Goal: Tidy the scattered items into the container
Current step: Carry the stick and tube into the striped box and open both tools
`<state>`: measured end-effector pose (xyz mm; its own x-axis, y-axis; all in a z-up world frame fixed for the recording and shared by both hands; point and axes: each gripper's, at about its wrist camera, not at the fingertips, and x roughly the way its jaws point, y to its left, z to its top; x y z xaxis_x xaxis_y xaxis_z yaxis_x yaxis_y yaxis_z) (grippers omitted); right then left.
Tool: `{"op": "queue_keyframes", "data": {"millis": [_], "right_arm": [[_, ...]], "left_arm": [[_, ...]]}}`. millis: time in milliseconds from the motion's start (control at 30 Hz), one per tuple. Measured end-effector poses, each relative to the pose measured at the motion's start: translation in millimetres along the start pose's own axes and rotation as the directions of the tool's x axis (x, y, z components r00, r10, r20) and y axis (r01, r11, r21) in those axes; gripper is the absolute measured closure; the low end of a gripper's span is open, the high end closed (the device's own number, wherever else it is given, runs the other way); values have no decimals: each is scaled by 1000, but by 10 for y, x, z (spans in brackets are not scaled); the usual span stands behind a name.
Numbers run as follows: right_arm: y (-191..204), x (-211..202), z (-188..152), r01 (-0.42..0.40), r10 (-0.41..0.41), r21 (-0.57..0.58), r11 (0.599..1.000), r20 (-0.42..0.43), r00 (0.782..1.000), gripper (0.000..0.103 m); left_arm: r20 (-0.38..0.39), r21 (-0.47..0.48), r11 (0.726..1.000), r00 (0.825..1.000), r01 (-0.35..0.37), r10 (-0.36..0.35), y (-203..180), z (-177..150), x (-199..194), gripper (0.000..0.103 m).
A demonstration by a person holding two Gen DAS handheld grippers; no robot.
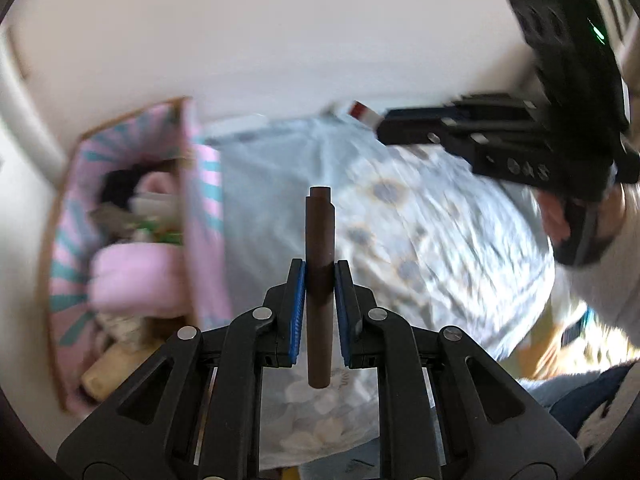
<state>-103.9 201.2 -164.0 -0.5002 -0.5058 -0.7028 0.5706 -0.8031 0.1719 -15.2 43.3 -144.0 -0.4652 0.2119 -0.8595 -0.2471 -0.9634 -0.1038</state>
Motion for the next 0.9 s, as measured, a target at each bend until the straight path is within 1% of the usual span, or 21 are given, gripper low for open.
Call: {"op": "queue_keyframes", "data": {"millis": [67, 133, 200, 333, 433, 500, 600, 667, 767, 800, 833, 867, 900], "right_arm": [[159, -36, 135, -17, 17, -7, 1000, 18, 1000, 93], [399, -18, 309, -60, 61, -26, 998, 41, 997, 93], [663, 26, 435, -88, 91, -51, 995, 45, 995, 93], [970, 328, 723, -153, 157, -98, 983, 32, 987, 93], [1127, 635, 833, -194, 195, -110, 975, -2, 981, 93], [1183, 802, 876, -206, 204, -110, 972, -31, 978, 93], [1258, 1055, 910, -203, 195, -113, 973, -72, 978, 93], [1282, 1157, 915, -201, 191, -115, 973, -94, 977, 93], [1293, 1287, 910, -172, 158, -121, 978, -121, 980, 93], [1286, 1320, 908, -171, 156, -116, 978, -133, 979, 93], [1274, 1370, 905, -172, 155, -104, 980, -151, 976, 93], [1260, 1387, 899, -167, 150, -95, 981, -161, 976, 93], [1247, 1408, 892, -153, 136, -87, 984, -171, 976, 92]], "left_arm": [[9, -51, 998, 999, -43, 44, 177, 38, -110, 90], [26, -96, 993, 997, -73, 76, 353, 59, -221, 90], [37, -130, 985, 992, -117, 123, 504, 82, -281, 90], [18, -222, 959, 983, -175, 184, 871, 60, -317, 90], [-9, -290, 938, 981, -189, 195, 1092, 31, -254, 90], [-19, -321, 926, 979, -198, 203, 1195, 12, -202, 90], [-28, -352, 913, 977, -207, 210, 1302, -11, -140, 90], [-28, -360, 910, 977, -208, 212, 1346, -25, -98, 90], [-36, -357, 908, 974, -222, 224, 1404, -32, -48, 90], [-35, -359, 905, 972, -229, 232, 1421, -30, -44, 88], [-33, -363, 902, 971, -233, 238, 1437, -25, -48, 74], [-34, -370, 897, 969, -241, 247, 1458, -20, -49, 40], [-35, -381, 888, 963, -260, 267, 1482, -13, -57, 22]]}}
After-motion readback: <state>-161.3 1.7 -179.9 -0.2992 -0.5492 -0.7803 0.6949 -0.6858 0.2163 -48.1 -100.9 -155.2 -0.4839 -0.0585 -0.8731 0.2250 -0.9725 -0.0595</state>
